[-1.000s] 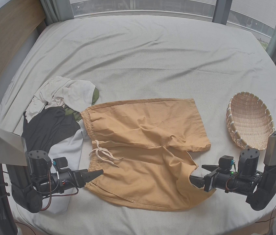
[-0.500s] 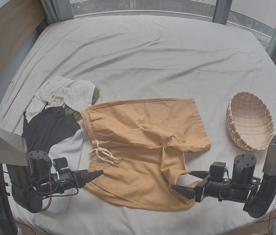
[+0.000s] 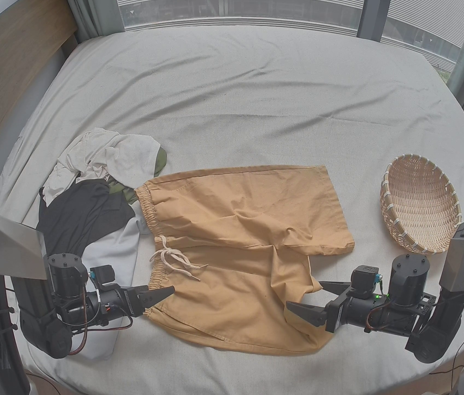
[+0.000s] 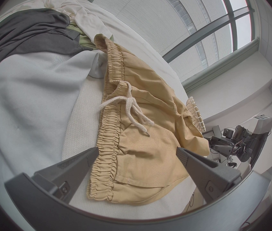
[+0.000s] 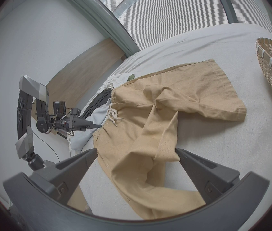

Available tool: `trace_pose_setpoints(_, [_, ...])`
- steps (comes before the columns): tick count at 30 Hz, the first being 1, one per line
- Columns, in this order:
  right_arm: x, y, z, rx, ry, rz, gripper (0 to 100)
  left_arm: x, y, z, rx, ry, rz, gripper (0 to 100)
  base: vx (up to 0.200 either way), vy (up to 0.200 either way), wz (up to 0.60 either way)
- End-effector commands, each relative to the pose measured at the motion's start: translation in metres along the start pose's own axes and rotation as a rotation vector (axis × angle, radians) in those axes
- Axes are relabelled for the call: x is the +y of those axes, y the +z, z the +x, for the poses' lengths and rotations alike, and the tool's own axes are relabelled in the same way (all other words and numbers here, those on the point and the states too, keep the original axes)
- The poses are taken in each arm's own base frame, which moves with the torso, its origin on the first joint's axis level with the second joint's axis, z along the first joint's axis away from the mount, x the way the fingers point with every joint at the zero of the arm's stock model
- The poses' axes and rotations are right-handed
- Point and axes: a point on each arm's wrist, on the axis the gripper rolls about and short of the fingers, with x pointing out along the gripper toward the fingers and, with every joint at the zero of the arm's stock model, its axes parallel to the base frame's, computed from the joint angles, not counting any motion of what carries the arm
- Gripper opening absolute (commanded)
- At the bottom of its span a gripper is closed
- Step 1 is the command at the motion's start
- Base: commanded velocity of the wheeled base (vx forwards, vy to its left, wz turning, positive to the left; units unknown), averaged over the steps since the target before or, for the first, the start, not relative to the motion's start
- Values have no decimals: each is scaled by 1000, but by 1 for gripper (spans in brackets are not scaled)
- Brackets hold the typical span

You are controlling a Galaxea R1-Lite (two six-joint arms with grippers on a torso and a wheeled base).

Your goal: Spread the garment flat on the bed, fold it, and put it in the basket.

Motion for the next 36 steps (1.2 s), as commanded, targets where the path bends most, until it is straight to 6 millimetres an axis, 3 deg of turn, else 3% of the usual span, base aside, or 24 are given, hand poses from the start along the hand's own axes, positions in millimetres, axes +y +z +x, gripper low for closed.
trace_pose_setpoints(1, [-3, 6, 3, -31, -5, 17, 100, 0, 0, 0, -1, -2, 1, 100, 0, 0, 0])
trace_pose_setpoints(8, [-11, 9, 6, -59, -69, 45, 100, 1, -2, 2, 7, 0, 2, 100, 0, 0, 0])
trace_pose_setpoints(9, [-12, 8, 8, -59, -78, 51, 0, 1, -2, 2, 9, 1, 1, 100, 0, 0, 0])
trace_pose_setpoints(27, [-24, 14, 8, -101, -153, 71, 0, 0, -3, 2, 10, -2, 2, 100, 0, 0, 0])
trace_pose_setpoints(35, [-40, 14, 8, -109, -222, 65, 0, 0, -3, 2, 12, -2, 2, 100, 0, 0, 0])
trace_pose_setpoints(36, [-43, 13, 9, -108, -232, 67, 100, 0, -3, 2, 12, -2, 2, 100, 0, 0, 0])
